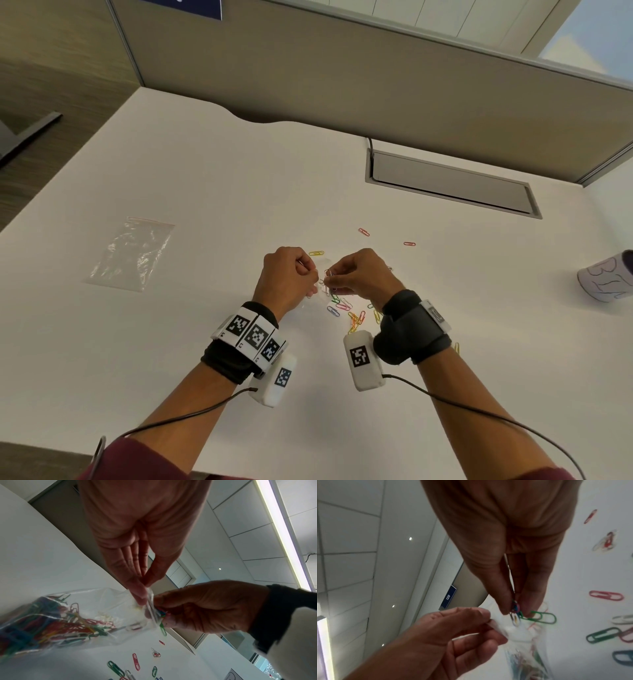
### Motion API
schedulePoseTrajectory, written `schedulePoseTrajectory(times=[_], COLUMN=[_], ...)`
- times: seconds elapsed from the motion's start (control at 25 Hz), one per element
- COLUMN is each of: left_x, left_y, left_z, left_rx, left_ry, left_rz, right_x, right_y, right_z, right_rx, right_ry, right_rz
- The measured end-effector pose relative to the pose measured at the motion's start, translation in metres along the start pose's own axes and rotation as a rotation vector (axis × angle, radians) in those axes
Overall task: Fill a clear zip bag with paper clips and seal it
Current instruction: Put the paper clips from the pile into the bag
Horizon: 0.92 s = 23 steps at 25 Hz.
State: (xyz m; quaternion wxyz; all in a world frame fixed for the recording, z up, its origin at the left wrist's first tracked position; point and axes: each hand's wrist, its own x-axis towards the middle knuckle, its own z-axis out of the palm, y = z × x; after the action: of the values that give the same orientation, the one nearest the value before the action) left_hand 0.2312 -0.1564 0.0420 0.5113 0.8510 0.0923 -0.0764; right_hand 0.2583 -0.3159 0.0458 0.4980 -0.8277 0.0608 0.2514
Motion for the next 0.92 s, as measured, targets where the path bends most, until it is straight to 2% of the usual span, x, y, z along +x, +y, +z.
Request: schedulePoseTrajectory(times=[0.16, 0.36, 0.52, 0.6, 0.64, 0.72, 0.8, 0.84, 0.92], left_x=[0.000, 0.000, -0.001, -0.001, -0.001, 0.000, 0.001, 0.000, 0.000], left_y=[0.000, -0.001, -0.001, 0.000, 0.000, -0.001, -0.004, -0.004, -0.004], left_z=[-0.001, 0.001, 0.004, 0.004, 0.003, 0.001, 0.001, 0.001, 0.000], left_rx=[0.003, -0.001, -0.013, -0.023, -0.027, -0.024, -0.019, -0.013, 0.002], left_ry=[-0.002, 0.001, -0.008, -0.021, -0.023, -0.022, -0.025, -0.027, -0.031], left_rz=[0.010, 0.004, 0.009, 0.016, 0.022, 0.031, 0.033, 0.035, 0.041], right_x=[0.004, -0.005, -0.021, -0.031, -0.036, -0.046, -0.050, -0.048, -0.037], right_y=[-0.004, 0.008, 0.025, 0.041, 0.051, 0.068, 0.084, 0.090, 0.094], right_z=[0.006, 0.001, -0.010, -0.023, -0.028, -0.027, -0.016, -0.011, -0.011], right_rx=[0.013, -0.162, -0.034, -0.211, -0.393, -0.713, -0.840, -0.856, -0.832], right_ry=[0.038, -0.006, 0.161, 0.258, 0.213, -0.062, -0.279, -0.294, -0.232], right_rz=[-0.027, -0.116, -0.191, -0.248, -0.264, -0.233, -0.197, -0.194, -0.168])
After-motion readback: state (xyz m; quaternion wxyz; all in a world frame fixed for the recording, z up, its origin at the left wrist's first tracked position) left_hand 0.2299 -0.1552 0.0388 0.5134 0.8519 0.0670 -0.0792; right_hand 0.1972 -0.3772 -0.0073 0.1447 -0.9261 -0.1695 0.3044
